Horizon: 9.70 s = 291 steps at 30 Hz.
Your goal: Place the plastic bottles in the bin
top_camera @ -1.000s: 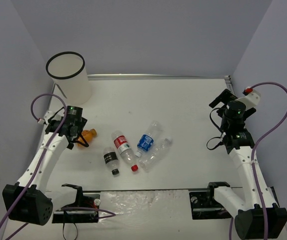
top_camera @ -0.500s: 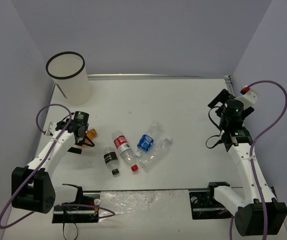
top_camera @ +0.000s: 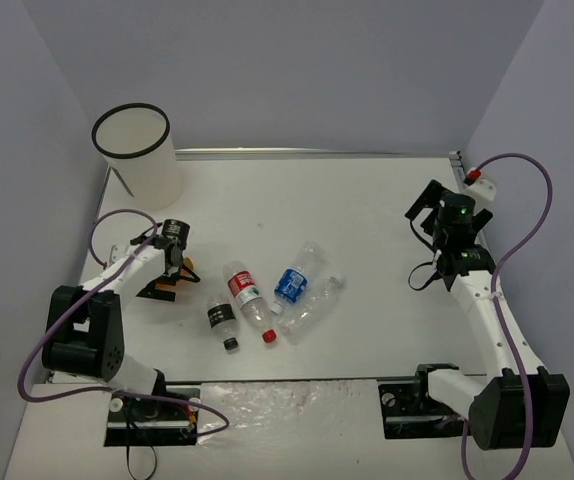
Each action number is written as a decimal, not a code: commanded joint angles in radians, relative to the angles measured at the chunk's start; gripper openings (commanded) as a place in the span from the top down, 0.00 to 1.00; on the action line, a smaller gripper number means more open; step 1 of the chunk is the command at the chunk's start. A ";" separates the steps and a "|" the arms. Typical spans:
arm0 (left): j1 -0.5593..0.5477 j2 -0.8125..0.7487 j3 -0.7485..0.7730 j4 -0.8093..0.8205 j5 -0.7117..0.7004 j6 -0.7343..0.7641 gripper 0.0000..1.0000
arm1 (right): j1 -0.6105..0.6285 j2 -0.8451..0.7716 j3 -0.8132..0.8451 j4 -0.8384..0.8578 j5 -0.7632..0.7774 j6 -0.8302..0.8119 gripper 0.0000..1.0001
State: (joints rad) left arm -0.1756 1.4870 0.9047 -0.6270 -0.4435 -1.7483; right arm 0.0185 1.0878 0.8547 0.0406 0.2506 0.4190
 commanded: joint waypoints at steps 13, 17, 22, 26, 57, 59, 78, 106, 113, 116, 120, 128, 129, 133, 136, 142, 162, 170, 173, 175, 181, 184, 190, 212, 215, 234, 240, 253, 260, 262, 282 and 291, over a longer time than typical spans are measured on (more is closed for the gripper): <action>0.054 0.071 0.064 0.019 0.059 0.081 0.68 | -0.005 -0.064 0.030 0.053 0.017 -0.006 0.00; 0.054 -0.001 0.118 0.022 0.019 0.230 0.74 | -0.006 -0.085 0.026 0.053 0.026 0.002 0.00; 0.053 -0.046 0.302 0.065 0.072 0.679 0.78 | -0.006 -0.099 0.027 0.053 0.033 0.001 0.00; 0.054 -0.084 0.409 0.256 0.224 1.053 0.78 | -0.006 -0.121 0.020 0.054 0.041 0.013 0.00; 0.235 0.647 1.674 0.141 0.210 1.520 0.03 | -0.006 0.017 0.049 0.037 0.078 -0.064 0.00; 0.228 0.621 1.674 0.118 0.230 1.546 0.03 | -0.006 0.020 0.051 0.033 0.067 -0.060 0.00; -0.272 -0.040 0.875 0.006 -0.170 1.376 0.03 | -0.006 -0.005 0.052 0.030 -0.004 0.008 0.00; -0.522 -0.257 0.006 -0.069 0.161 0.791 0.03 | 0.008 0.107 0.245 0.058 -0.050 0.136 0.00; -0.511 -0.214 -0.089 0.035 0.166 0.751 0.03 | 0.044 0.158 0.187 0.191 -0.200 0.160 0.00; -0.499 -0.181 -0.126 0.095 0.221 0.754 0.03 | 0.053 0.153 0.151 0.222 -0.205 0.163 0.00; -0.486 -0.139 -0.141 0.089 0.235 0.735 0.04 | 0.055 0.129 0.136 0.223 -0.198 0.150 0.00; -0.481 -0.240 -0.156 -0.072 0.143 0.649 0.50 | 0.055 0.110 0.111 0.228 -0.182 0.139 0.00; -0.481 -0.273 -0.154 -0.092 0.128 0.647 0.54 | 0.055 0.113 0.110 0.228 -0.180 0.137 0.00; -0.478 -0.387 -0.121 -0.148 0.062 0.651 0.72 | 0.057 0.128 0.113 0.229 -0.185 0.130 0.00; -0.469 -0.426 -0.030 -0.172 -0.043 0.679 0.72 | 0.058 0.142 0.112 0.229 -0.202 0.125 0.00; -0.334 -0.353 0.264 -0.112 -0.102 0.858 0.74 | 0.058 0.146 0.106 0.229 -0.199 0.104 0.00; 0.250 0.240 1.060 0.459 0.051 1.101 0.70 | 0.058 0.149 0.078 0.358 -0.093 0.064 0.00; 0.315 0.604 1.530 0.293 0.052 1.093 0.70 | 0.058 0.111 0.036 0.408 -0.057 0.044 0.00; 0.314 0.693 1.651 0.228 0.063 1.099 0.56 | 0.058 0.107 0.047 0.386 -0.037 0.018 0.00; 0.314 0.697 1.652 0.237 0.073 1.103 0.15 | 0.058 0.109 0.057 0.367 -0.031 0.017 0.00; 0.299 0.615 1.602 0.277 0.114 1.129 0.03 | 0.059 0.124 0.056 0.365 -0.067 0.030 0.00; 0.280 0.559 1.574 0.254 0.113 1.141 0.03 | 0.062 0.142 0.076 0.344 -0.098 0.030 0.00; 0.187 0.410 1.485 0.063 0.060 1.156 0.03 | 0.070 0.195 0.156 0.184 -0.061 0.036 0.00; -0.241 -0.096 0.264 0.015 0.229 0.822 0.03 | 0.074 0.181 0.119 -0.086 -0.074 0.148 0.00; -0.295 -0.054 0.261 0.043 0.228 0.807 0.03 | 0.077 0.142 0.084 -0.089 -0.050 0.163 0.00; -0.389 0.179 0.226 0.142 0.319 0.715 0.05 | 0.078 0.017 0.108 -0.104 0.090 0.195 0.00; -0.404 0.168 0.192 0.132 0.267 0.682 0.15 | 0.078 -0.025 0.107 -0.102 0.153 0.193 0.00; -0.399 0.099 0.155 0.055 0.176 0.666 0.83 | 0.077 -0.046 0.087 -0.102 0.188 0.161 0.00; -0.330 -0.020 0.326 -0.102 -0.016 0.773 0.90 | 0.077 -0.073 0.084 -0.097 0.179 0.138 0.00; -0.271 -0.070 0.416 -0.102 -0.047 0.853 0.90 | 0.077 -0.083 0.079 -0.070 0.162 0.119 0.00; 0.170 0.261 1.235 0.592 -0.036 1.385 0.86 | 0.180 0.147 0.194 0.166 -0.075 -0.017 0.00; 0.212 0.700 1.810 0.687 -0.167 1.633 0.84 | 0.203 0.191 0.169 0.245 -0.139 -0.114 0.00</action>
State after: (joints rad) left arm 0.0210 2.0548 2.5027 -0.0901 -0.5479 -0.2876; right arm 0.2022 1.2667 1.0125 0.1629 0.1598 0.3839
